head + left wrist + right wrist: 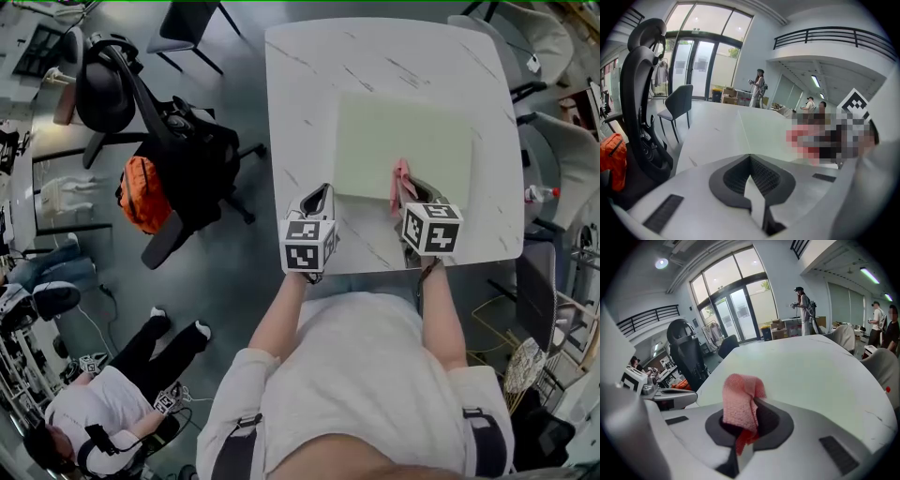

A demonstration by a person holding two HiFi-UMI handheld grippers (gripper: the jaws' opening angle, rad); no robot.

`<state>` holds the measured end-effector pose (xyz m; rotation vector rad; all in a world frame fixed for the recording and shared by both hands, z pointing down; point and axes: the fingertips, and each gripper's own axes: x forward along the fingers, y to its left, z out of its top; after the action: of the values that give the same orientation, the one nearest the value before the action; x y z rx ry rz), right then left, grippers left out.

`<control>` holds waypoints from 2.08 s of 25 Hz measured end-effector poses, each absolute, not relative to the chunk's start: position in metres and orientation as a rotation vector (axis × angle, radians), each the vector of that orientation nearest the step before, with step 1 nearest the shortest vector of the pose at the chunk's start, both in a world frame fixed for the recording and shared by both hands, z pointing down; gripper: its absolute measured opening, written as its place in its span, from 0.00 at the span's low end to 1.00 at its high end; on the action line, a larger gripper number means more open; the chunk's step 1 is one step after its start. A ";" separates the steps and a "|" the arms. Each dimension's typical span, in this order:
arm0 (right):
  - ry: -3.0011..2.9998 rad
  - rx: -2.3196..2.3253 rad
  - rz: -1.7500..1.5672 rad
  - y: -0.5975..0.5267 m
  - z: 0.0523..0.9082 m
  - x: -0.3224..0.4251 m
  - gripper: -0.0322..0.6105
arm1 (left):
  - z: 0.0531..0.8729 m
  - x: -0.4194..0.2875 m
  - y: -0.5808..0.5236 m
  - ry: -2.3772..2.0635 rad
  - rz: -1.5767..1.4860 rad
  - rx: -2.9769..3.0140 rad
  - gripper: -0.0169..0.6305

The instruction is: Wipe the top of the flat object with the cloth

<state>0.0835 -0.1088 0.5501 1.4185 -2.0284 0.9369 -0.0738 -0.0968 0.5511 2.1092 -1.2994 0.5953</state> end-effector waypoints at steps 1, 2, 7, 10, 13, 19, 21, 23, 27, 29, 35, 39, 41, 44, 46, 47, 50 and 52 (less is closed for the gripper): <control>-2.033 1.414 0.939 -0.109 0.550 0.079 0.09 | 0.551 -0.074 -0.096 -1.296 0.593 2.109 0.04; -2.038 1.409 0.939 -0.110 0.550 0.073 0.09 | 0.551 -0.074 -0.096 -1.292 0.591 2.108 0.04; -2.066 1.376 0.936 -0.115 0.550 0.046 0.09 | 0.552 -0.075 -0.096 -1.273 0.581 2.102 0.04; -2.081 1.359 0.937 -0.118 0.549 0.029 0.09 | 0.552 -0.075 -0.097 -1.261 0.570 2.103 0.04; -2.090 1.330 0.925 -0.121 0.549 0.012 0.09 | 0.552 -0.075 -0.098 -1.254 0.568 2.106 0.04; -2.126 1.270 0.902 -0.120 0.547 -0.024 0.09 | 0.552 -0.076 -0.097 -1.248 0.560 2.100 0.04; -2.139 1.259 0.906 -0.120 0.546 -0.035 0.09 | 0.552 -0.077 -0.096 -1.244 0.565 2.098 0.04; -2.146 1.257 0.898 -0.120 0.545 -0.043 0.09 | 0.553 -0.079 -0.095 -1.243 0.570 2.095 0.04; -2.148 1.276 0.885 -0.121 0.545 -0.048 0.09 | 0.551 -0.088 -0.093 -1.265 0.556 2.082 0.04; -2.147 1.284 0.879 -0.121 0.545 -0.048 0.09 | 0.550 -0.094 -0.092 -1.280 0.549 2.074 0.04; -2.183 1.285 0.873 -0.121 0.542 -0.047 0.09 | 0.538 -0.108 -0.088 -1.310 0.525 2.081 0.04; -2.209 1.317 0.802 -0.121 0.525 -0.039 0.09 | 0.525 -0.107 -0.085 -1.306 0.506 2.118 0.04; -2.213 1.341 0.781 -0.118 0.516 -0.032 0.09 | 0.518 -0.105 -0.083 -1.303 0.501 2.145 0.04; -2.218 1.389 0.777 -0.111 0.505 -0.017 0.09 | 0.506 -0.100 -0.080 -1.297 0.489 2.189 0.04; -2.220 1.428 0.782 -0.105 0.496 -0.005 0.09 | 0.497 -0.095 -0.080 -1.287 0.479 2.223 0.04; -2.220 1.450 0.780 -0.102 0.491 0.002 0.09 | 0.493 -0.093 -0.080 -1.281 0.477 2.240 0.04; -2.217 1.518 0.759 -0.092 0.475 0.024 0.09 | 0.480 -0.084 -0.079 -1.266 0.481 2.293 0.04; -2.208 1.563 0.728 -0.084 0.463 0.040 0.09 | 0.471 -0.076 -0.078 -1.251 0.477 2.328 0.04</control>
<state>0.0403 -0.0845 0.4632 1.5627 -2.2076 0.7284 -0.0763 -0.0782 0.4712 2.3276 -1.2511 0.4766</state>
